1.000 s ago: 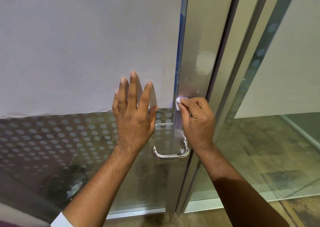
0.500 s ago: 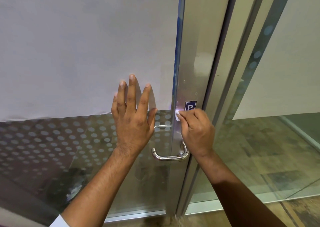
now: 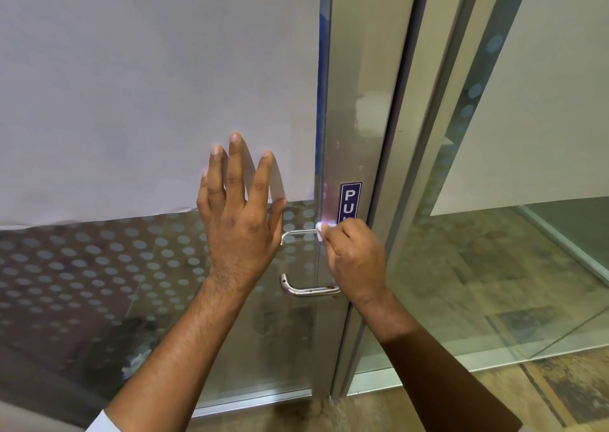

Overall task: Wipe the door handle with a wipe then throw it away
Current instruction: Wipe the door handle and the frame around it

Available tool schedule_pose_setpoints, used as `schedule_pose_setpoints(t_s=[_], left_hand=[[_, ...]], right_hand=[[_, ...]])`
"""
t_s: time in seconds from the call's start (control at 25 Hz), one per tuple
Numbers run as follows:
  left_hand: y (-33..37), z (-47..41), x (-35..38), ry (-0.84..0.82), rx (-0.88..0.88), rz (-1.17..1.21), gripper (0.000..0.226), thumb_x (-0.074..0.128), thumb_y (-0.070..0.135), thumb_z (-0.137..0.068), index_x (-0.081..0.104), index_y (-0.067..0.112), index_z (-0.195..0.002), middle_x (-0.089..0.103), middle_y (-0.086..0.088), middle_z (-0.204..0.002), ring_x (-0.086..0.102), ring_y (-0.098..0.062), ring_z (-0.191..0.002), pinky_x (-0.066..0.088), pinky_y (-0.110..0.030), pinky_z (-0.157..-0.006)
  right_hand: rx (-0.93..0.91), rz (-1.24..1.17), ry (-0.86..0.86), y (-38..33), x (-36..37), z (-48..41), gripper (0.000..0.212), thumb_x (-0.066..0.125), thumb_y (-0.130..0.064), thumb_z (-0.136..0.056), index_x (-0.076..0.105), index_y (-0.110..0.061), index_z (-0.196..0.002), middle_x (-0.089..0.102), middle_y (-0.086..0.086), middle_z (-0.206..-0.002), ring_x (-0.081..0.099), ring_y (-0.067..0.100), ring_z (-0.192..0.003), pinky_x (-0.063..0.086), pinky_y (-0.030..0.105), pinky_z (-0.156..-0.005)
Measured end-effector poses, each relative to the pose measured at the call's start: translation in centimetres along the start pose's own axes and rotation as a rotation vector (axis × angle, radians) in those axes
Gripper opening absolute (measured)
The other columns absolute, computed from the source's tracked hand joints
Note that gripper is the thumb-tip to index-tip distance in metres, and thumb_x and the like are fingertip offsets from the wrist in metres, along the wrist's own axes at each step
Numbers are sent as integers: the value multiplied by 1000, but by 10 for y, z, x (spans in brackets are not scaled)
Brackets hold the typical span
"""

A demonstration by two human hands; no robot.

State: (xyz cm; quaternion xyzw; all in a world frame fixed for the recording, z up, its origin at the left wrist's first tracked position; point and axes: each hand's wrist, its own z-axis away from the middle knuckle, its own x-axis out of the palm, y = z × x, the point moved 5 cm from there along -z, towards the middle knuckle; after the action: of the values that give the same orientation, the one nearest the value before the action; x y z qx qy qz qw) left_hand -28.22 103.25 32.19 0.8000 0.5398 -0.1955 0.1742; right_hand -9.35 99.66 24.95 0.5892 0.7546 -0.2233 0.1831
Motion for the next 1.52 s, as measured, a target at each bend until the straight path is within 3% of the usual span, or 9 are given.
schedule_pose_setpoints(t_s=[0.16,0.48,0.84,0.92,1.12,1.24,1.36,1.44,1.52], left_hand=[[-1,0,-3,-18,-2,-7,70,62,47,-105,38,20,-165,21,-21,-176,14,-39,-164,30,-59,-125],[3,0,-3,-31,-9,1,73,65,44,-103,36,19,-165,21,-22,-176,14,-41,-163,28,-60,-125],[1,-1,-2,-38,-4,2,75,64,43,-101,34,22,-166,17,-20,-177,10,-38,-165,29,-60,-125],[2,1,-3,-48,5,7,75,64,43,-101,33,22,-166,16,-20,-178,9,-38,-165,28,-60,-125],[8,-3,-16,-87,-12,76,69,68,36,-100,42,17,-162,22,-23,-175,17,-42,-163,28,-61,-126],[22,9,-33,7,57,303,53,67,23,-100,57,9,-149,49,-20,-161,44,-37,-149,39,-48,-120],[31,35,-27,-209,-346,836,35,66,30,-100,72,15,-131,75,-1,-127,68,-13,-118,53,-26,-103],[43,54,-10,-509,-831,1300,28,66,41,-101,82,20,-111,82,-3,-107,74,-17,-98,59,-34,-85],[52,67,-3,-663,-1041,1506,26,68,36,-102,84,16,-100,80,-11,-94,72,-24,-87,58,-35,-75]], right_hand=[[38,76,-58,3,-1,9,9,84,-18,-87,76,-21,-91,62,0,-72,51,24,-71,39,36,-60],[37,68,202,6,-44,-55,10,81,-28,-93,77,-24,-86,64,-3,-71,51,24,-70,19,32,-70],[56,155,-217,11,0,19,15,88,-27,-83,75,-27,-77,66,-9,-70,52,20,-72,29,33,-68],[190,-6,-196,16,-6,12,11,85,-33,-86,77,-28,-81,70,-11,-76,58,18,-76,33,33,-72],[750,-901,-186,24,-19,0,13,81,-20,-90,71,-24,-83,68,-13,-69,58,3,-62,50,21,-63],[871,-1296,-188,11,-29,-5,9,80,-15,-90,73,-20,-90,77,2,-80,67,10,-66,54,22,-61],[911,-1582,-181,3,-34,-7,18,84,-28,-81,76,-20,-95,79,3,-91,72,10,-76,56,19,-66],[913,-1645,-212,3,-34,-8,20,86,-30,-78,78,-22,-94,78,4,-96,70,13,-81,55,22,-70],[910,-1618,-286,4,-32,-5,19,88,-29,-79,78,-23,-94,74,6,-96,61,22,-85,49,30,-74]])
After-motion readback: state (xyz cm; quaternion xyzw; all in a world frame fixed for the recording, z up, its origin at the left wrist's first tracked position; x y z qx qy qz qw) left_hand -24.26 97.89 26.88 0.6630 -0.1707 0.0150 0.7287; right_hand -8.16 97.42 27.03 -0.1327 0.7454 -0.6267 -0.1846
